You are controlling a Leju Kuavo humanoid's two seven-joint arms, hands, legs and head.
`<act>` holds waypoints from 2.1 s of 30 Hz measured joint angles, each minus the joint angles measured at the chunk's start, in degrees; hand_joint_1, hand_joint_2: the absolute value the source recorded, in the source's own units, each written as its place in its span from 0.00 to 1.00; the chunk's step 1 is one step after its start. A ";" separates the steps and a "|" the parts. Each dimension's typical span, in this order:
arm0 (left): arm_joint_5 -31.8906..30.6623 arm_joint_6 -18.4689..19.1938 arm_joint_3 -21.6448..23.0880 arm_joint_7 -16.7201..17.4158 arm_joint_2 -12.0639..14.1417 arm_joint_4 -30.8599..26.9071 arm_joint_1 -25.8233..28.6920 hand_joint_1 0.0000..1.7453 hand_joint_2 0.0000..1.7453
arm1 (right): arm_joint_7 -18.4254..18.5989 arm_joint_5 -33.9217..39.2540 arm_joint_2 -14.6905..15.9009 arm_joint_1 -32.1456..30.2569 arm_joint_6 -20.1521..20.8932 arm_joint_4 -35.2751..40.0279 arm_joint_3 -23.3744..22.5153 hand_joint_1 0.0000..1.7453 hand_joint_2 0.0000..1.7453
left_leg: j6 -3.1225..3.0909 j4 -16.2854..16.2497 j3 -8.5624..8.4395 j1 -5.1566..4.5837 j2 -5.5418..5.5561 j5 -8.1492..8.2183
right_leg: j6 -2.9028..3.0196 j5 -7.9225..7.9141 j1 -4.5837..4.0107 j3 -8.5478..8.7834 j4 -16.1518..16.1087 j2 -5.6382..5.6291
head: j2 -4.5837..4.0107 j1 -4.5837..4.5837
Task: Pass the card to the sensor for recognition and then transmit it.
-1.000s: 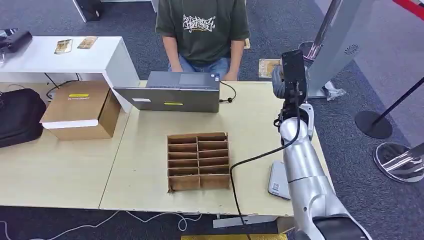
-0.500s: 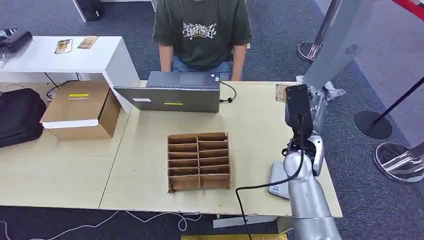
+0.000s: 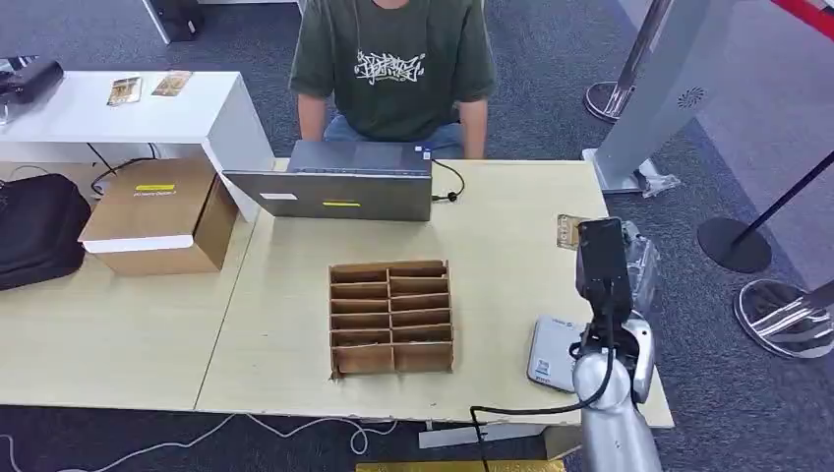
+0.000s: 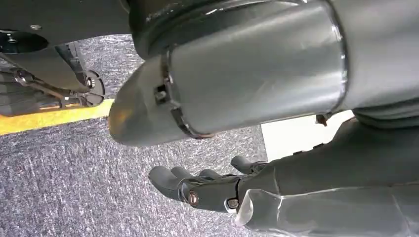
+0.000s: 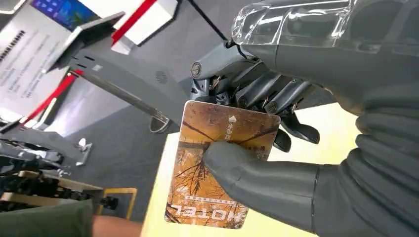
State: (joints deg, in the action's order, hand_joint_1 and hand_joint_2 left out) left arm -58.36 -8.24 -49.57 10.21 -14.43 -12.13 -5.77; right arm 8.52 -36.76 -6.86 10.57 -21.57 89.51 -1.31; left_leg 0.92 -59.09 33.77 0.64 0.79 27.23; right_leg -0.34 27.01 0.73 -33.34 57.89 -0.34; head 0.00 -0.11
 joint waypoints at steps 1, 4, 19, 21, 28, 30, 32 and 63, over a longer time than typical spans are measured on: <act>0.00 0.00 0.00 -0.02 0.02 0.00 0.01 0.00 0.00 | 0.00 0.07 -0.13 -0.69 0.04 0.34 -0.13 1.00 1.00 | 0.00 0.00 0.00 0.00 0.00 0.00 | 0.00 0.00 0.00 0.00 0.00 0.00 | 0.00 0.00; 0.00 0.00 0.00 -0.02 0.04 0.00 0.04 0.00 0.00 | -0.02 0.06 -0.55 -2.54 0.07 1.16 -0.74 1.00 1.00 | 0.00 0.00 0.00 0.00 0.00 0.00 | -0.01 0.01 0.00 0.00 0.00 0.01 | 0.00 0.02; -0.09 -0.02 0.00 -0.22 0.33 0.00 0.19 0.00 1.00 | -0.02 -1.27 -0.90 -8.09 -0.02 2.45 -4.66 1.00 1.00 | -0.03 0.00 0.00 -0.01 -0.01 0.02 | -0.01 0.01 0.01 0.00 -0.01 0.00 | 0.00 0.00; 0.00 -0.02 0.00 -0.48 0.37 0.00 0.27 0.00 1.00 | 0.20 -1.95 -0.90 -8.62 0.26 2.45 -5.11 1.00 1.00 | -0.03 0.00 0.00 0.00 -0.01 0.02 | -0.01 0.01 0.00 0.00 -0.01 0.00 | 0.00 0.00; 0.24 -0.13 -0.02 -0.74 0.57 0.00 0.40 0.00 1.00 | 1.22 -3.83 -0.90 -10.28 1.11 2.18 -6.12 1.00 1.00 | -0.03 0.00 0.00 0.00 -0.01 0.02 | -0.01 0.01 0.01 0.00 -0.01 0.00 | 0.00 0.02; 0.42 -0.13 -0.02 -0.81 0.59 0.00 0.41 0.00 1.00 | 1.62 -4.28 -0.90 -10.56 1.64 1.99 -6.21 1.00 1.00 | -0.03 0.00 0.00 -0.01 -0.01 0.02 | -0.01 0.01 0.01 0.00 -0.01 0.00 | -0.02 0.02; 0.50 -0.13 -0.02 -0.85 0.59 0.00 0.42 0.00 1.00 | 1.79 -4.59 -0.90 -10.88 1.97 1.81 -6.25 1.00 1.00 | -0.03 0.00 0.00 -0.01 -0.01 0.02 | -0.01 0.01 0.01 0.00 -0.01 0.00 | -0.02 0.02; 0.17 0.09 -0.02 -0.81 1.09 0.00 0.41 0.00 1.00 | 7.80 -5.82 -1.86 -13.61 8.11 -2.39 -3.80 1.00 1.00 | -0.03 0.00 0.02 0.00 -0.02 0.02 | -0.02 0.02 0.00 0.01 -0.01 0.00 | 0.00 0.00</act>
State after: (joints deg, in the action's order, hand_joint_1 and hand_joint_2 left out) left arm -58.18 -8.15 -49.59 9.40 -13.33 -12.13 -5.35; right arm 16.33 -42.58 -8.72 -3.04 -13.46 87.12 -5.11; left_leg 0.89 -59.08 33.79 0.64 0.77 27.26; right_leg -0.36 27.04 0.74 -33.33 57.88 -0.34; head 0.00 -0.11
